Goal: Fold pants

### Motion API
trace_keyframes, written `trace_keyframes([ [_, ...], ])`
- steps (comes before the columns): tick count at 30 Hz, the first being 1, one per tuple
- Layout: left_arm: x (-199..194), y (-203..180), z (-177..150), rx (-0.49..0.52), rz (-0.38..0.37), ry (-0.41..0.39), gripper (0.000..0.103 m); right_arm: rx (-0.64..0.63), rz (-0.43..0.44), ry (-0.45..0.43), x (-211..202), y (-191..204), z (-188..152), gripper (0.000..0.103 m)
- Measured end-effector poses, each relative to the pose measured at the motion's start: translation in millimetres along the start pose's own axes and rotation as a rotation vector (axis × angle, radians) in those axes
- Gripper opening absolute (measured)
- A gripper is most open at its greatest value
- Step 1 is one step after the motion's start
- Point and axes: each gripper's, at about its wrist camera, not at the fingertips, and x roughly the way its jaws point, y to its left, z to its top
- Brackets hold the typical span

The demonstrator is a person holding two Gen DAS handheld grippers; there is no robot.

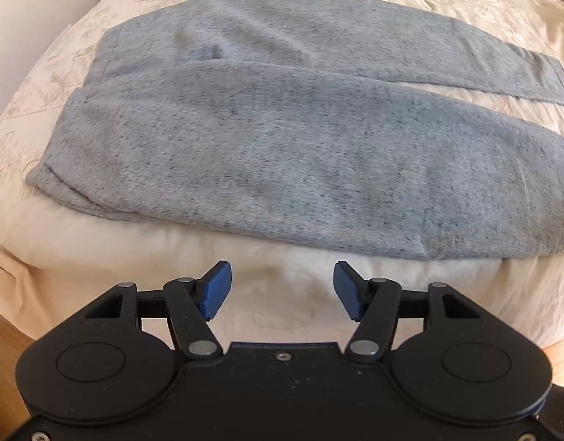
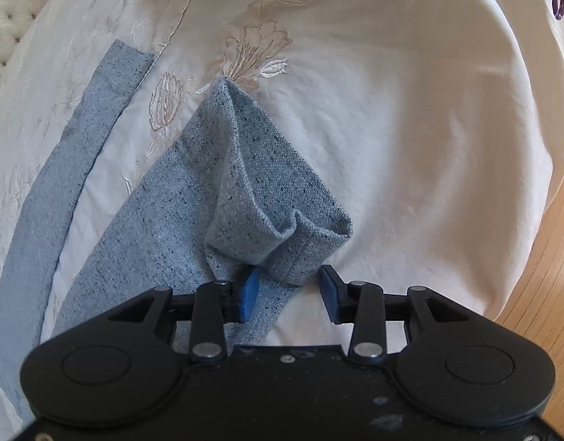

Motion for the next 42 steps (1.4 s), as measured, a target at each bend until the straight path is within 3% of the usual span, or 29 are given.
trace_keyframes([
  [3,5,14,3,-0.032,-0.011,0.004,0.064,0.049,0.077,-0.007,-14,-5,-1,0.026],
  [4,8,19,5,-0.043,-0.018,0.007,0.064,0.052,0.093,-0.020,-22,-4,-2,0.007],
  [9,17,41,12,-0.106,-0.040,0.000,0.064,0.037,0.146,-0.118,-72,11,-5,0.007],
  [19,30,86,15,-0.256,-0.094,-0.010,0.064,0.005,0.115,-0.211,-131,39,-25,0.006],
  [31,70,116,30,-0.437,-0.121,-0.009,0.065,-0.023,0.058,-0.194,-127,41,-40,0.006],
  [36,81,129,36,-0.600,-0.149,0.009,0.062,-0.018,0.074,-0.202,-126,44,-39,0.006],
  [37,80,132,36,-0.636,-0.151,0.010,0.058,-0.017,0.079,-0.205,-127,44,-38,0.006],
  [39,75,140,34,-0.687,-0.159,0.015,0.035,-0.014,0.091,-0.212,-129,45,-37,0.006],
  [40,72,143,35,-0.695,-0.160,0.020,0.013,-0.014,0.098,-0.215,-130,45,-36,0.006],
  [42,61,148,38,-0.692,-0.177,0.008,0.008,-0.011,0.113,-0.223,-133,45,-35,0.006],
])
